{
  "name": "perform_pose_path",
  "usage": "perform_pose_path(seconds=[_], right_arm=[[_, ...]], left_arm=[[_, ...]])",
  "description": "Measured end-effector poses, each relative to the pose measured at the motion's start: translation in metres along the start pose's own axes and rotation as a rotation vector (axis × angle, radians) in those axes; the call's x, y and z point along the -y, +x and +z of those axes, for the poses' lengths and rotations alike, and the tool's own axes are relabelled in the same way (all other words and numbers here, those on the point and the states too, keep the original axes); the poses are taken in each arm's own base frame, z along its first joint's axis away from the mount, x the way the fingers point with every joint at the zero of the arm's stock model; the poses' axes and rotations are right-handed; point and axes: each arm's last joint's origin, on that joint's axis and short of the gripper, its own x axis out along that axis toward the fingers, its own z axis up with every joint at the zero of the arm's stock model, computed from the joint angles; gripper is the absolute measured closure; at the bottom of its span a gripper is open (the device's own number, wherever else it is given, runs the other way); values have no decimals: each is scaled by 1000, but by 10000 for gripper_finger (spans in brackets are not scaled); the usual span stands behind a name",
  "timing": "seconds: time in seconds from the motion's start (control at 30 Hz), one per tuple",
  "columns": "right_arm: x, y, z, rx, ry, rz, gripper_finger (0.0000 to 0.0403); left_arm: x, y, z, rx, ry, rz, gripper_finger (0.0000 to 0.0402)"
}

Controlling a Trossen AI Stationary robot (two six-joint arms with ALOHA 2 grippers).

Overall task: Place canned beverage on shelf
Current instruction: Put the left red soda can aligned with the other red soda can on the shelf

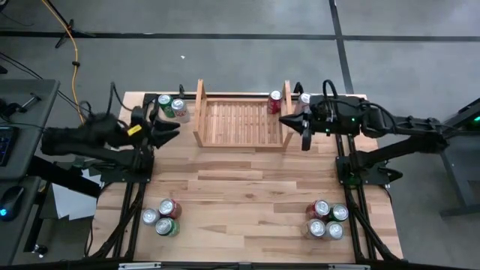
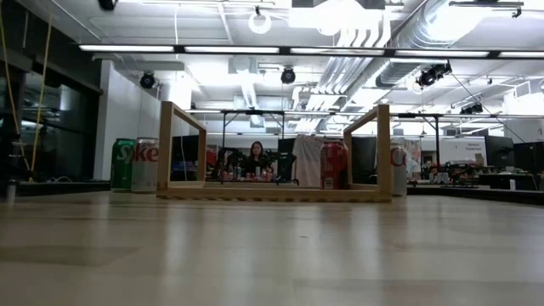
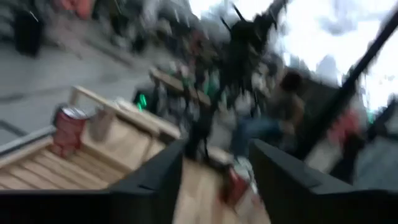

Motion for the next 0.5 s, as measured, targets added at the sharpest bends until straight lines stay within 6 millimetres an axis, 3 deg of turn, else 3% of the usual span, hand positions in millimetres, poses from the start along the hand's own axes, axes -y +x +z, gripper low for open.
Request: perform_pose_path(seconds=[0.1, 0.23, 0.37, 0.5], right_arm=[[5, 1, -1, -15, 0, -26, 402], [8, 1, -1, -28, -1, -44, 402], [10, 1, -4, -54, -28, -54, 402], [11, 1, -7, -84, -58, -67, 402]], left_arm=[[20, 9, 30, -116, 44, -46, 153], [39, 25, 54, -255, 117, -111, 101], [46, 39, 55, -467, 107, -110, 84], [48, 42, 37, -773, -56, -48, 84]])
